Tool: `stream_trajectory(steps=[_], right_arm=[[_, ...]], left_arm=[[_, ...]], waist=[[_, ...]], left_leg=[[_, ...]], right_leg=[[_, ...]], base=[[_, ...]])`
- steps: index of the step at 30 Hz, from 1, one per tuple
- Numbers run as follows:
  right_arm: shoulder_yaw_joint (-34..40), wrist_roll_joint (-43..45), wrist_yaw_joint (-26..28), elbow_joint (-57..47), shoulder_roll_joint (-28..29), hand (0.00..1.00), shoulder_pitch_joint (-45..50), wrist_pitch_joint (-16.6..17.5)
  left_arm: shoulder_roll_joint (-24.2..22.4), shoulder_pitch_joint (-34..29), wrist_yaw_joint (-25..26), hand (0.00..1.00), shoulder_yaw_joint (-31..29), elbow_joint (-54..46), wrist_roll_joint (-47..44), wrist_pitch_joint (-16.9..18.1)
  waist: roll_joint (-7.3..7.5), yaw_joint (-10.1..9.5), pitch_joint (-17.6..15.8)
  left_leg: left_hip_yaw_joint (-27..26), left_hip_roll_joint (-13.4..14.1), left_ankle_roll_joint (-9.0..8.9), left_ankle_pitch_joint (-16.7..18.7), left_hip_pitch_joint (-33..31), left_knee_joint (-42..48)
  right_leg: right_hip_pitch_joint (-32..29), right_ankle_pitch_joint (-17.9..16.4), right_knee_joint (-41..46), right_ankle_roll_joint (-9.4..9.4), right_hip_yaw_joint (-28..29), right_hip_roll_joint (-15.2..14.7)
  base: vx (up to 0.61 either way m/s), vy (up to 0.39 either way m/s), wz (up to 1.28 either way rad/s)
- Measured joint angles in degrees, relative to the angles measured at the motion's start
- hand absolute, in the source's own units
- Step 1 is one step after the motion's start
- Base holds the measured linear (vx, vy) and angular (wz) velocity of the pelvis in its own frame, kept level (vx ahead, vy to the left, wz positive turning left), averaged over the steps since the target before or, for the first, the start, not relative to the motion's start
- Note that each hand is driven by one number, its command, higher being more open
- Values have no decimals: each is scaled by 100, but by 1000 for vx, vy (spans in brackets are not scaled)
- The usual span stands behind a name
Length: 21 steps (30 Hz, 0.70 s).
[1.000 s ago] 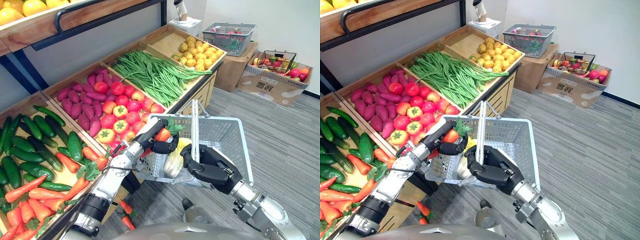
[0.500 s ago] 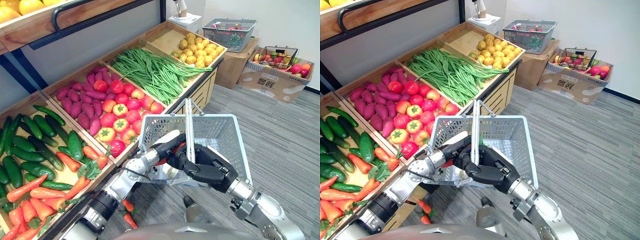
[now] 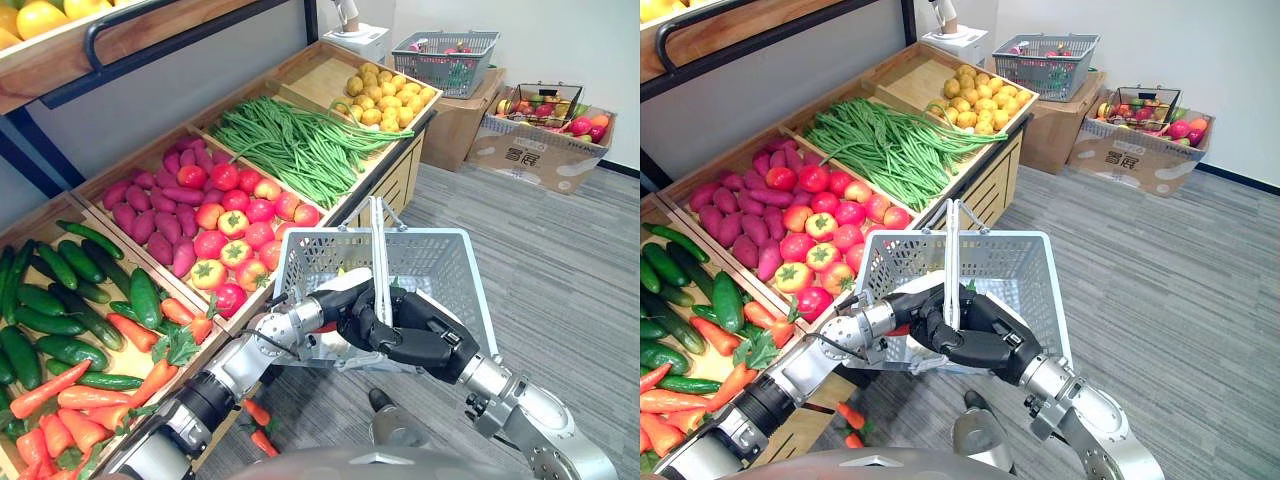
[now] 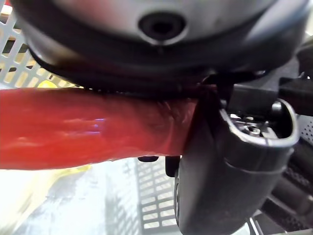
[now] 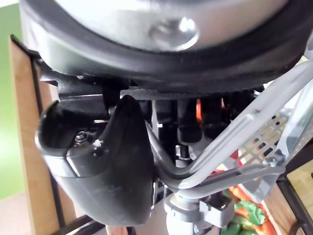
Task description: Pick vegetable in the basket
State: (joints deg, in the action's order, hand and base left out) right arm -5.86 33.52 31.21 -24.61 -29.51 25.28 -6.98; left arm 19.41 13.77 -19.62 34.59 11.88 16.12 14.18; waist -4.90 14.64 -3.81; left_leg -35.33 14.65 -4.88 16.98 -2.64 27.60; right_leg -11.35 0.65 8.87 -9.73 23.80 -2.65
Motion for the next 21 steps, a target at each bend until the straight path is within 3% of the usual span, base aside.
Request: stream_trajectory(steps=[11,21], right_arm=[[258,-7,154,0,-164,0,21,0],[446,-22,169,0,-153,0,98,0]], left_arm=[[325,50,-210,0,12,2,2,119],[379,241,-208,0,-9,186,31,183]], waist=[[-94,266,4],[-157,276,4]], left_leg=[[-306,45,17,154,4,144],[-274,1,24,149,-14,137]], right_leg=[[-114,27,-5,-43,304,17],[-113,32,-8,-53,271,-4]], base=[[36,40,-14],[39,16,2]])
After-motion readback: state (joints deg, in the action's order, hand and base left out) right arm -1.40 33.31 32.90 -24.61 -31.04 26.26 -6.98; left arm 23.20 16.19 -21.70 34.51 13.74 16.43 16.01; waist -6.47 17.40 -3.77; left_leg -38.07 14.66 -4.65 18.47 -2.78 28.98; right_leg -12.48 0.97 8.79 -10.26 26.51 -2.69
